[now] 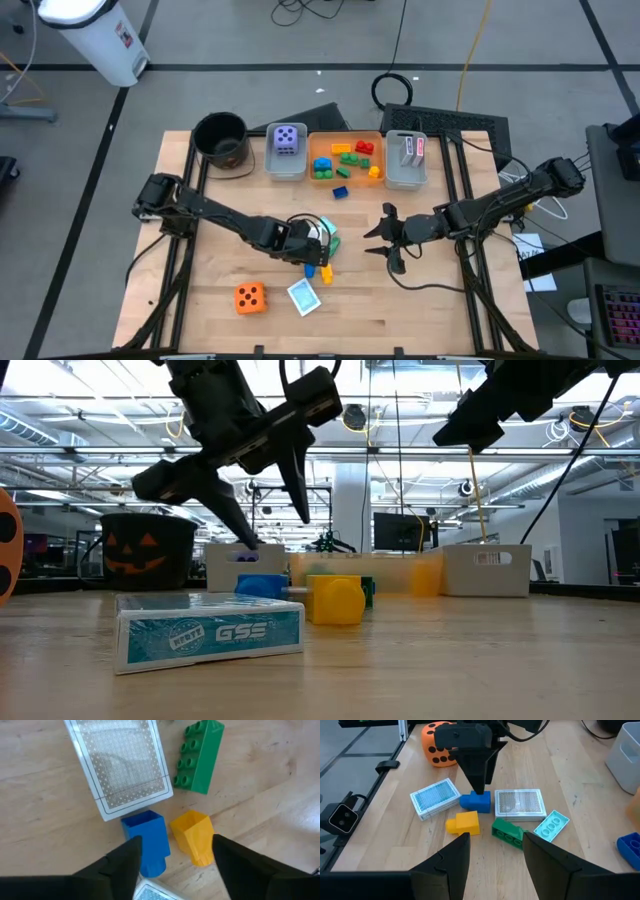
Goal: Pick & Place Toys
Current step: Put the blue game piece into the orange bin
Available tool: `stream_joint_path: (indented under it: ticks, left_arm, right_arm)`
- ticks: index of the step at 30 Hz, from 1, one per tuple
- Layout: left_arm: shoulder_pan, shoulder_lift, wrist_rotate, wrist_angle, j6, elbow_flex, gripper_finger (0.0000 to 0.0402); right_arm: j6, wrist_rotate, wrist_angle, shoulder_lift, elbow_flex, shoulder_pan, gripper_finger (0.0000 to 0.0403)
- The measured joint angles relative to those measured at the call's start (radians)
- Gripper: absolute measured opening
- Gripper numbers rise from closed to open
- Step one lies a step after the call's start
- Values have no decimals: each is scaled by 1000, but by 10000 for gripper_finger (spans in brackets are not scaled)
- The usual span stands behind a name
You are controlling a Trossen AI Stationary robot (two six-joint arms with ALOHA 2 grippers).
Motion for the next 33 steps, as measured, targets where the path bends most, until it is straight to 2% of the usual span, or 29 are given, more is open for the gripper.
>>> stream_joint_path:
  ticks: [5, 10, 17, 27, 33]
  left_arm:
    - [0, 7, -1, 1, 39, 0, 300]
    - [0, 45, 23, 6, 19, 0, 311]
    - [1, 101, 97, 13, -52, 0, 291]
    - [6, 109, 64, 10, -112, 0, 252]
    - [22, 143, 144, 19, -100, 1, 227]
  right_arm:
    - [0, 0, 0, 0, 0, 0, 171]
    - [0, 0, 5, 0, 0, 0, 171]
    - [0, 0, 11, 0, 0, 0, 171]
    - [0, 0, 11, 0, 0, 0, 171]
    - [1, 0, 11, 0, 0, 0, 171]
